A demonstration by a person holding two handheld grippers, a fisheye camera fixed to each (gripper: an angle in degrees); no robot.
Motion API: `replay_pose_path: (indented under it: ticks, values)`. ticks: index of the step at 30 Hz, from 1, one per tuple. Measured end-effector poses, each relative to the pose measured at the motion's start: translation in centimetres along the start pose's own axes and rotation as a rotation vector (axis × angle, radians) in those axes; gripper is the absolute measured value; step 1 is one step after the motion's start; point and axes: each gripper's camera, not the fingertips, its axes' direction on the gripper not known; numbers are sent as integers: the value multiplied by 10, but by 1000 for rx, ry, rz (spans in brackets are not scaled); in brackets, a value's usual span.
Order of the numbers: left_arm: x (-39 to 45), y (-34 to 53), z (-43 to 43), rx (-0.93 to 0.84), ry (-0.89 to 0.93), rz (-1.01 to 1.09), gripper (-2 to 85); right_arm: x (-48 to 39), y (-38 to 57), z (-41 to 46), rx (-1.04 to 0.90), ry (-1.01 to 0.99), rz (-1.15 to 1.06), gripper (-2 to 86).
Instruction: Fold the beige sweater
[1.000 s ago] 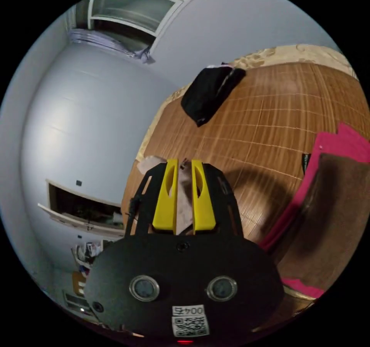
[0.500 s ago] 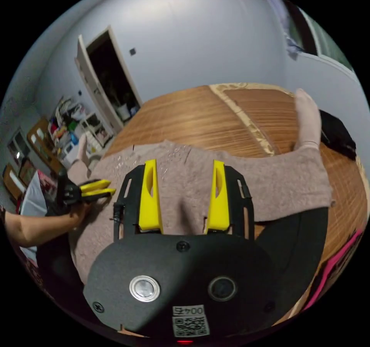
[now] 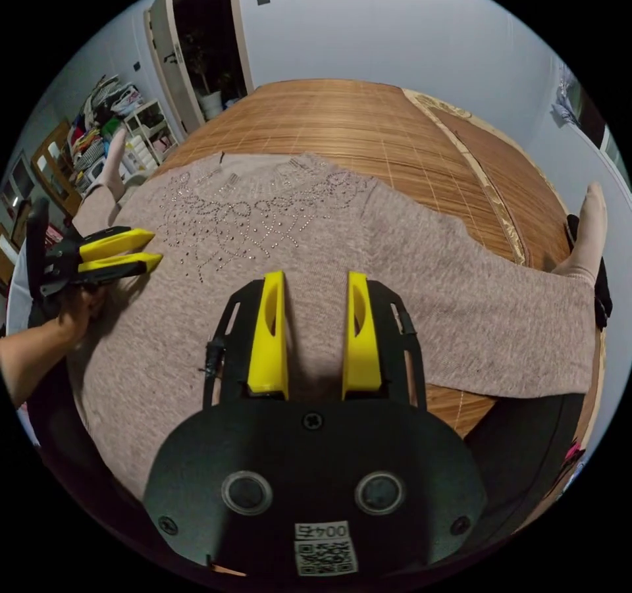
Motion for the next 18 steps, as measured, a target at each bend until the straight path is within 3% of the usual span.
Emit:
replay_pose_path:
  ticks: [6,11,18]
  values:
    - [-22,-10,3,-17,79,-22,111,-3,-8,33,-4,33,9,124]
    - [-54,-41,-17,127,-69,13,99,-1,-14,58,0,44,19,120]
    - [-101,-93,25,25,-83,-29,89,5,-23,85,6,47,44,102]
